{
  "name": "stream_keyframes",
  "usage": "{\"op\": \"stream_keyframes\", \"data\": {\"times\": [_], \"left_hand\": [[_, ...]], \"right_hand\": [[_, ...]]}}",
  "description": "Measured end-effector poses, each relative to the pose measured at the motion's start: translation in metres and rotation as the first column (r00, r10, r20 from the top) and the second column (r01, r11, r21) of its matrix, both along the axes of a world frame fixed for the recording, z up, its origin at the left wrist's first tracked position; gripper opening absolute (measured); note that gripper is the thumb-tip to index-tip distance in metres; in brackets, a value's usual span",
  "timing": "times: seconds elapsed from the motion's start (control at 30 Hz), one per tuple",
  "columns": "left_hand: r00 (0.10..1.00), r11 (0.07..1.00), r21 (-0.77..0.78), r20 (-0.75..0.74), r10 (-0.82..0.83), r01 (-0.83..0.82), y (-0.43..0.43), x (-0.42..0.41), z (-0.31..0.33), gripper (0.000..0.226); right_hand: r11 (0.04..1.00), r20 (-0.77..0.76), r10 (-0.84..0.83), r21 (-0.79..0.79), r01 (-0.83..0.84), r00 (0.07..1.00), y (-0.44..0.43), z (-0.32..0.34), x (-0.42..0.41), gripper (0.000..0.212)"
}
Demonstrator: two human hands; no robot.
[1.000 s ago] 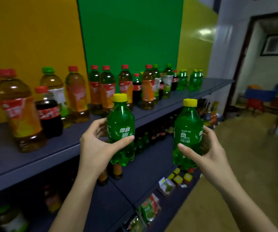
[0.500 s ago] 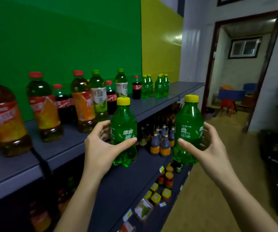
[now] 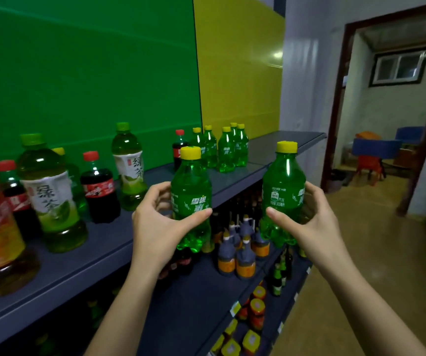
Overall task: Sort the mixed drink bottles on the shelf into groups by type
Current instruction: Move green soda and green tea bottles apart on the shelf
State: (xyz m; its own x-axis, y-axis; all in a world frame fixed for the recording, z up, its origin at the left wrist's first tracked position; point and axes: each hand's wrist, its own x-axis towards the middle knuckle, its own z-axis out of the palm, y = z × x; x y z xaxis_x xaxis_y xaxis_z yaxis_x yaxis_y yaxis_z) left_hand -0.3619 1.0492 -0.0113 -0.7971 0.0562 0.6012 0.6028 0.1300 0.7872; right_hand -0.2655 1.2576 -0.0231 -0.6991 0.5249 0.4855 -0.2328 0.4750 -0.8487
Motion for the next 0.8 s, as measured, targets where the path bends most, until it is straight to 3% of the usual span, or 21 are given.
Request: {"op": "stream_keyframes", "data": {"times": [0.27,0.5,0.8], "left_hand": [[0.989,0.989,0.009,-0.002,0.145,-0.145,0.099,-0.066,-0.01,0.063],[0.952,0.949,0.069,0.006,0.307,-0.307,0.179,-0.126,-0.005,0.059],[0.889,0.889,0.037,0.022,0.457,-0.457,0.211,-0.2,-0.007,0.055]], "right_hand": [[0.988,-0.028,0.151,0.02,-0.151,0.988,0.115,-0.01,-0.093,0.067],[0.941,-0.044,0.338,0.005,-0.338,0.94,0.197,-0.002,-0.2,0.081],[0.908,-0.073,0.417,-0.02,-0.419,0.906,0.205,-0.008,-0.318,0.081]]}}
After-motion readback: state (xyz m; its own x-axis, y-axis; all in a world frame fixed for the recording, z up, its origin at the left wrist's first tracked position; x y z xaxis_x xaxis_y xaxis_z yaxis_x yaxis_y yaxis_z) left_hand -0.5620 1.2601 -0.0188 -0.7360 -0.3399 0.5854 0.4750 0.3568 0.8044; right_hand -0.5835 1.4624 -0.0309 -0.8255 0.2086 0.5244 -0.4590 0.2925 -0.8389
